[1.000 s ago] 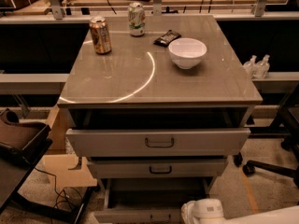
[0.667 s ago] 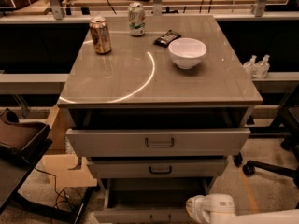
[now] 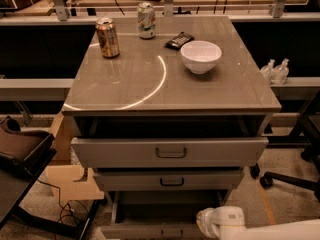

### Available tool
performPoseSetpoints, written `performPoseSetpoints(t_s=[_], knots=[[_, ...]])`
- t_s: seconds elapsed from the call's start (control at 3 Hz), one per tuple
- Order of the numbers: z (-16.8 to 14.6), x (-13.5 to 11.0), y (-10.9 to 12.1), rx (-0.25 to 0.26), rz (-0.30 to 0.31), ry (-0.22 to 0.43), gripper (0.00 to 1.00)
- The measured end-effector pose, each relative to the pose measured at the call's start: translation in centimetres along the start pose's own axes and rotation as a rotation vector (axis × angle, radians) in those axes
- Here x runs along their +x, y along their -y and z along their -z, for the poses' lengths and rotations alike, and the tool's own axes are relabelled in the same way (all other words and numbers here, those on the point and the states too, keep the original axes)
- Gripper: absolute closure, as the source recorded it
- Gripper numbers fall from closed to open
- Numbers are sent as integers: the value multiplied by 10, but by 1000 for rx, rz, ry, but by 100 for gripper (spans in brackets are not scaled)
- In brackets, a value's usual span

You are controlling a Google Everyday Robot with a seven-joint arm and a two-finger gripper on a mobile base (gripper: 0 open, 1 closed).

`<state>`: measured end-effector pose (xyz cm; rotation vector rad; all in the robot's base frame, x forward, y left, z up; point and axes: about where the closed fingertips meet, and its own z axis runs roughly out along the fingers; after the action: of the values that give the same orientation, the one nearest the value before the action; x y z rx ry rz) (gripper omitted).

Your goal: Open bottom drawer

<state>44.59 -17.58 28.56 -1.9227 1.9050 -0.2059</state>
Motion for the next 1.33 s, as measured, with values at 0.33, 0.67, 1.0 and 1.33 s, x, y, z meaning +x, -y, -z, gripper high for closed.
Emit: performPoseSetpoints(t_s=[0.33,0.67,1.0,1.33], knots=[[-25,2,10,7,28,-22,100],[-49,6,24,17,52,-39,100],[-63,8,37,27,81,-59,100],[-83,12,42,11,104,-117,100]])
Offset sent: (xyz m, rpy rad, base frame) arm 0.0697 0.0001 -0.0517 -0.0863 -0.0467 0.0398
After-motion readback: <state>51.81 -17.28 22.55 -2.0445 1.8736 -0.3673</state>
